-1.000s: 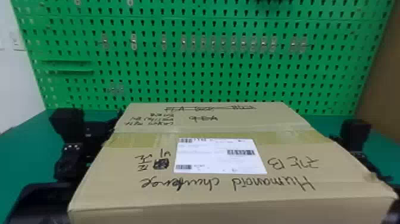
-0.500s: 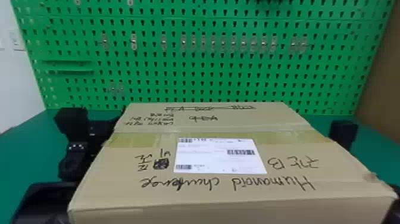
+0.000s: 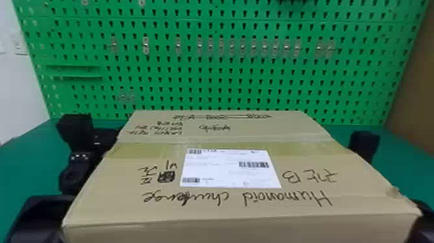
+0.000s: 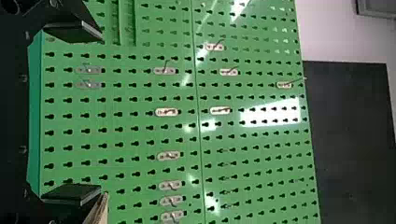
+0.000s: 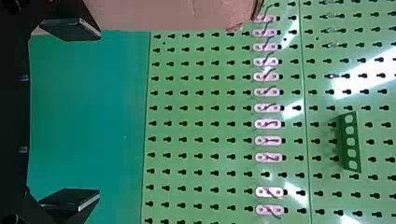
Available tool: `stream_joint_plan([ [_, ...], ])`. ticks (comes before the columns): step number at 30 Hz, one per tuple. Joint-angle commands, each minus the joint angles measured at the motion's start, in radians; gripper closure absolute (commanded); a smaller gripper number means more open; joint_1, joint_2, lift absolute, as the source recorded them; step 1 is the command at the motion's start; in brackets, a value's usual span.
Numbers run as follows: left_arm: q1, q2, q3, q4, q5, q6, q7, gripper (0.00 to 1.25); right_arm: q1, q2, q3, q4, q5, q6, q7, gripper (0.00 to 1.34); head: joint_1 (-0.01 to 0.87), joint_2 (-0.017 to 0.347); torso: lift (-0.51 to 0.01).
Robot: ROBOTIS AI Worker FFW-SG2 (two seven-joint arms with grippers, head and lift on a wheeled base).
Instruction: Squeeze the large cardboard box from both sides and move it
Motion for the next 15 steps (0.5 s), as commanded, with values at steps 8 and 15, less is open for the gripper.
stream_joint_plan([
  [8, -0.006, 0.009, -0.004, -0.004, -0.003, 0.002, 0.001, 0.13, 0.003, -0.011, -0.013, -0.008, 0.025, 0.005, 0.0, 0.1, 0.425, 0.051, -0.209],
  [15, -0.006, 0.009, -0.01, 0.002, -0.003, 0.0, 0.001, 0.13, 0.005, -0.011, -0.01, -0.008, 0.029, 0.005, 0.0, 0.1, 0.425, 0.051, -0.209],
])
